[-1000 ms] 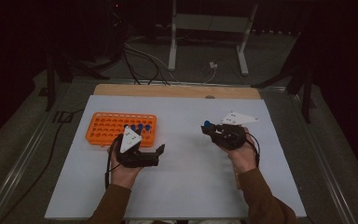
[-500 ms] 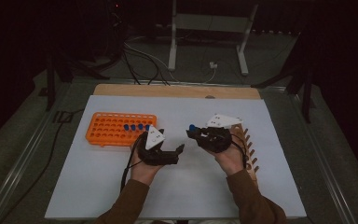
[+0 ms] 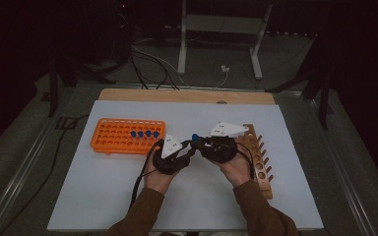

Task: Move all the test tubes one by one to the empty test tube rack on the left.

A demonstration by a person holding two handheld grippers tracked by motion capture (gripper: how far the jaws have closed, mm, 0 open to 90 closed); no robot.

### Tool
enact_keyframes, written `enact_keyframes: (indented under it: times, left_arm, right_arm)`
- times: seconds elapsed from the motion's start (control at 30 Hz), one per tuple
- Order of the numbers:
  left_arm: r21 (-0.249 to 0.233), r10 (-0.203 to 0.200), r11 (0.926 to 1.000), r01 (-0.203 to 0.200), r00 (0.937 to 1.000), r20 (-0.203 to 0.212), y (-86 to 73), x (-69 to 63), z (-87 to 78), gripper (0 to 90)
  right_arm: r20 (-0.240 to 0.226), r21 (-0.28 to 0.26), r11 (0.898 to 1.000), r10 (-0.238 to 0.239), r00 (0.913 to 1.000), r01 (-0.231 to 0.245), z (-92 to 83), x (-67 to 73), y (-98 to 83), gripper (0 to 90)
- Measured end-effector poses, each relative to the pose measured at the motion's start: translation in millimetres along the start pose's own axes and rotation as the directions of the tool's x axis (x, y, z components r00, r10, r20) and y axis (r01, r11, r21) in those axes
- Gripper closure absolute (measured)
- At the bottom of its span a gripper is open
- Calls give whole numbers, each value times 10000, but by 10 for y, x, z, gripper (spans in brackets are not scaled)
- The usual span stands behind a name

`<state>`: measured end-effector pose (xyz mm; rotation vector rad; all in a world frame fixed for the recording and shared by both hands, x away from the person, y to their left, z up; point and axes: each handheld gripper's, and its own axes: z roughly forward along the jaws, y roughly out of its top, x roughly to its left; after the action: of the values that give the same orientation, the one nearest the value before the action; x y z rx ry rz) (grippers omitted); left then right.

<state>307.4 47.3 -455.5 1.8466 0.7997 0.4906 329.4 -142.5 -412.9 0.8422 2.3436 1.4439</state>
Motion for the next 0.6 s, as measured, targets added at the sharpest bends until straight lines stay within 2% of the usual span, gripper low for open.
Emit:
enact_keyframes:
  times: [0.23,0.57,0.6]
  left_arm:
    - [-152,12,9999,-10,9999,150,-14,-23,11,762]
    - [-172,110,9998,-107,9998,183,-28,-32,12,782]
    - [-159,70,9999,-67,9999,151,-29,-21,8,782]
  right_arm:
    - [-20,-16,10000,80,10000,-80,-1,-8,-3,772]
    - [-124,53,9999,99,9999,-98,1,-23,-9,762]
    - [-173,36,9999,116,9998,-115,-2,-27,-10,739]
